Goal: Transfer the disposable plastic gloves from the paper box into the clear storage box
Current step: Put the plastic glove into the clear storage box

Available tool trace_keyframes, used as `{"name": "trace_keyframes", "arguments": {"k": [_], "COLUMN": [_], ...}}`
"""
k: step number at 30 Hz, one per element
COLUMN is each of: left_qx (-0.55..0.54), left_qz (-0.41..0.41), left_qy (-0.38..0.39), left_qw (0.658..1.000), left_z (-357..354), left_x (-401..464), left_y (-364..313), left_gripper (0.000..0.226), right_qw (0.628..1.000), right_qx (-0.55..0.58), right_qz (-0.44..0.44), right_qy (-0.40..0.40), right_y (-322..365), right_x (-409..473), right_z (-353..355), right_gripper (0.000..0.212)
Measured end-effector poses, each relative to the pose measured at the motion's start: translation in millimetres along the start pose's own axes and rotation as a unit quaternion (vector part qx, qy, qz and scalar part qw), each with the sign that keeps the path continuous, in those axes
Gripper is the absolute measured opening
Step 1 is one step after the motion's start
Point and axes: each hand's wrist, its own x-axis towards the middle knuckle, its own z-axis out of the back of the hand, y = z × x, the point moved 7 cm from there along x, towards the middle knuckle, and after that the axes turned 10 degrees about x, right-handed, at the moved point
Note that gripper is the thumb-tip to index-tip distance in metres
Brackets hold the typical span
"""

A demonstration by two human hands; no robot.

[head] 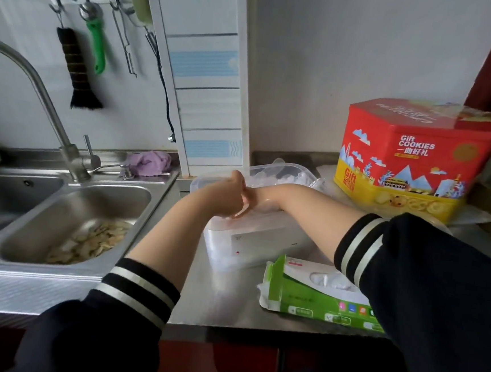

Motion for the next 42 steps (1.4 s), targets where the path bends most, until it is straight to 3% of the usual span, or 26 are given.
{"name": "trace_keyframes", "arguments": {"k": [3, 5, 7, 9, 11, 14, 16, 18, 20, 22, 24, 27, 29, 31, 34, 36, 39, 42], "left_qx": [0.045, 0.083, 0.100, 0.098, 0.087, 0.103, 0.091, 0.062, 0.055, 0.054, 0.028, -0.093, -0.206, -0.250, -0.173, -0.154, -0.153, -0.164], "left_qz": [-0.017, -0.039, -0.054, -0.048, -0.041, -0.018, -0.004, -0.001, -0.009, -0.026, -0.041, -0.046, -0.059, -0.081, -0.139, -0.197, -0.256, -0.252], "left_qy": [0.031, 0.047, 0.065, 0.075, 0.063, 0.012, -0.041, -0.118, -0.213, -0.329, -0.426, -0.493, -0.470, -0.454, -0.515, -0.521, -0.402, -0.247], "left_qw": [0.998, 0.995, 0.991, 0.991, 0.993, 0.994, 0.995, 0.991, 0.975, 0.942, 0.904, 0.864, 0.856, 0.852, 0.828, 0.816, 0.866, 0.921], "left_z": [-1.3, -3.2, -8.6, -12.0, -10.8, -2.3, 5.1, 15.9, 28.4, 41.1, 47.3, 45.2, 37.1, 29.1, 19.8, 2.5, -42.7, -87.5], "left_x": [-2.7, -9.7, -5.7, -1.0, 0.1, -1.6, -0.8, -5.0, -16.9, -35.5, -55.3, -79.9, -87.5, -93.8, -112.3, -120.6, -112.2, -93.7], "left_y": [-12.0, -20.2, -19.3, -14.0, -11.7, -9.5, -5.5, -2.6, -4.5, -9.0, -13.4, -15.5, -21.2, -28.5, -47.9, -69.3, -105.1, -120.5], "left_gripper": [0.038, 0.042, 0.039, 0.035, 0.037, 0.039, 0.033, 0.024, 0.022, 0.020, 0.016, 0.015, 0.023, 0.036, 0.050, 0.046, 0.037, 0.065], "right_qw": [1.000, 0.993, 0.974, 0.928, 0.859, 0.797, 0.816, 0.876, 0.947, 0.989, 0.992, 0.972, 0.962, 0.963, 0.958, 0.953, 0.946, 0.938], "right_qx": [0.011, 0.101, 0.184, 0.294, 0.378, 0.390, 0.381, 0.346, 0.237, 0.076, 0.037, 0.138, 0.175, 0.158, 0.107, 0.076, 0.046, 0.033], "right_qz": [0.015, 0.013, 0.008, 0.049, 0.113, 0.175, 0.173, 0.141, 0.074, 0.009, -0.009, -0.008, -0.010, -0.007, 0.002, 0.014, 0.035, 0.042], "right_qy": [-0.020, -0.052, -0.130, -0.223, -0.327, -0.427, -0.399, -0.306, -0.205, -0.128, -0.118, -0.188, -0.208, -0.220, -0.266, -0.294, -0.320, -0.343], "right_y": [-2.7, -14.3, -25.4, -29.2, -29.0, -38.9, -46.3, -50.4, -62.1, -80.4, -93.8, -103.2, -106.0, -103.6, -99.6, -96.1, -89.2, -87.8], "right_x": [-5.3, -6.9, -20.0, -45.6, -86.6, -147.4, -170.3, -180.7, -181.0, -175.8, -170.9, -167.8, -167.5, -165.5, -165.4, -170.0, -179.8, -182.5], "right_z": [8.5, 16.8, 36.0, 58.5, 81.5, 89.5, 71.8, 39.8, 2.0, -31.0, -48.5, -48.6, -46.2, -46.0, -46.3, -45.9, -44.4, -45.3], "right_gripper": [0.036, 0.049, 0.044, 0.028, 0.017, 0.013, 0.018, 0.024, 0.041, 0.049, 0.039, 0.022, 0.020, 0.019, 0.020, 0.017, 0.013, 0.016]}}
